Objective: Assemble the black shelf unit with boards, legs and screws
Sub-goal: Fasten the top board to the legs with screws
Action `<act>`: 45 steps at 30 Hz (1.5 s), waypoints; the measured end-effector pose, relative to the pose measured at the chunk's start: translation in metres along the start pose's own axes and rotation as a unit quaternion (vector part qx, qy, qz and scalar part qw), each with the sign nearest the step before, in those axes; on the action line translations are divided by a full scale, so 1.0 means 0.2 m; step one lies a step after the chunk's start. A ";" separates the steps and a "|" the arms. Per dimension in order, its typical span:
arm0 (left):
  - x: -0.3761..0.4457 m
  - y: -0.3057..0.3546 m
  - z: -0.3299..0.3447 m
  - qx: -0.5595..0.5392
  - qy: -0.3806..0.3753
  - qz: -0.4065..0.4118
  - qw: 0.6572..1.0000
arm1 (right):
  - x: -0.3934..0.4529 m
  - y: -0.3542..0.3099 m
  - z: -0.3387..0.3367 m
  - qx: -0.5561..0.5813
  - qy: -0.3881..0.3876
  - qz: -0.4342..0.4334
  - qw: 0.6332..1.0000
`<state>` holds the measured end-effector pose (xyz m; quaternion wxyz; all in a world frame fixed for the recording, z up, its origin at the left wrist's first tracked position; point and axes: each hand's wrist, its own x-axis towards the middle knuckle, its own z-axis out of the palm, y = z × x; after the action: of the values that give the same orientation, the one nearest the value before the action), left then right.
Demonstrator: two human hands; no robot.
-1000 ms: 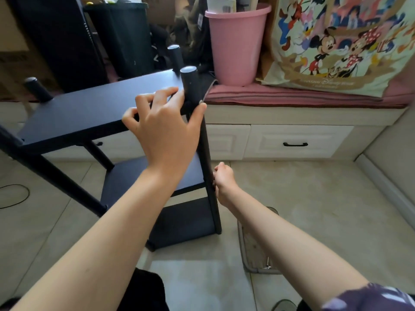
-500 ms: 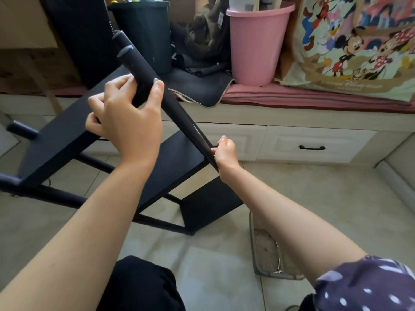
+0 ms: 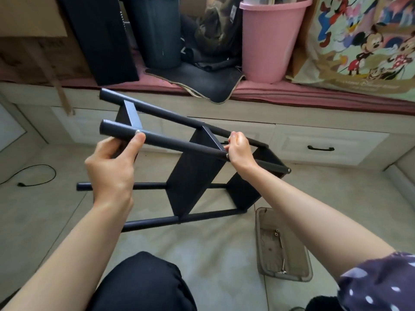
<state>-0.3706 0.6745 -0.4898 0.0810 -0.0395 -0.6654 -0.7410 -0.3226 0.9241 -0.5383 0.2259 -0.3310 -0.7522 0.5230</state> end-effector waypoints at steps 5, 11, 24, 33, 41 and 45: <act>-0.06 -0.19 -0.14 -0.069 -0.002 -0.113 0.991 | -0.03 0.07 0.02 -0.038 -0.040 -0.009 0.998; -0.12 -0.40 -0.22 -0.094 -0.016 -0.171 0.981 | -0.05 0.19 0.04 -0.070 -0.062 -0.011 0.996; -0.15 -0.90 -0.36 -0.131 -0.023 -0.310 0.941 | -0.05 0.48 0.18 -0.185 -0.083 -0.076 0.976; -0.12 -0.98 -0.37 -0.098 -0.078 -0.248 0.961 | -0.05 0.40 0.22 -0.413 -0.060 -0.100 0.903; -0.09 -1.00 -0.41 0.008 -0.133 -0.172 0.976 | -0.19 0.30 0.47 -0.331 -0.246 -0.214 0.885; -0.05 -0.97 -0.44 0.105 -0.186 -0.133 0.968 | -0.18 0.26 0.64 -0.244 -0.351 -0.153 0.891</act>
<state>-0.3901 0.6084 -0.6920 -0.1400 -0.0795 -0.7420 -0.6507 -0.3719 0.8287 -0.6322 -0.0640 -0.0511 -0.9278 0.3639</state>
